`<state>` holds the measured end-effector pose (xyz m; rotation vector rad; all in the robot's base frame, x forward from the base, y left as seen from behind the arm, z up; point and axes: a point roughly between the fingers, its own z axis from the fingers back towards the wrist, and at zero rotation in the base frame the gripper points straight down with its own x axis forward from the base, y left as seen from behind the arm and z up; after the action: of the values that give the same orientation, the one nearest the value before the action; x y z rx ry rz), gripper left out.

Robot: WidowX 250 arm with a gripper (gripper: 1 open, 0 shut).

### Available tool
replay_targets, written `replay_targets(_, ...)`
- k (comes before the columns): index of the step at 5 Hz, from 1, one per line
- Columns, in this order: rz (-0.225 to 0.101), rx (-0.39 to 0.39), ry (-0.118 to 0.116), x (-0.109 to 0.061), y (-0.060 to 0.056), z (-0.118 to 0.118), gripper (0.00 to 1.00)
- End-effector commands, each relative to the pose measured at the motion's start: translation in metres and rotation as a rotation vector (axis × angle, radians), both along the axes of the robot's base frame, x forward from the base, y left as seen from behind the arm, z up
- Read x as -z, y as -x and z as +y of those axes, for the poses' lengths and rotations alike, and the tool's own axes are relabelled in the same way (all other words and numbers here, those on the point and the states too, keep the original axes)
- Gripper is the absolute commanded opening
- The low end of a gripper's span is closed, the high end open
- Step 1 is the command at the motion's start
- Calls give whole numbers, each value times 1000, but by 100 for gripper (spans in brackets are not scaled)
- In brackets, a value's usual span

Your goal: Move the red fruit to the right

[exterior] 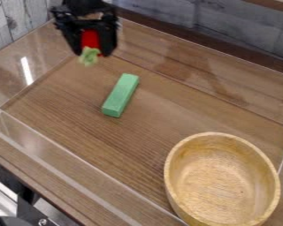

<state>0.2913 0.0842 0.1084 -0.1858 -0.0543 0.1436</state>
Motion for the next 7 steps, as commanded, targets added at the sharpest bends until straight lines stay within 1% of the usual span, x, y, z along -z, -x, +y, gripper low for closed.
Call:
replay_targets(1, -68, 69, -22, -11, -10, -39, 0)
replay_targets(2, -67, 64, -38, -6, -26, -78, 0)
replay_targets(3, -70, 44, -57, -1, -41, -110, 0)
replay_targets(4, -71, 93, -73, 10, -52, -134, 0)
replay_targets(5, -70, 134, -94, 21, -59, -142, 0)
replay_targets(7, -62, 73, -114, 47, -58, -140, 0)
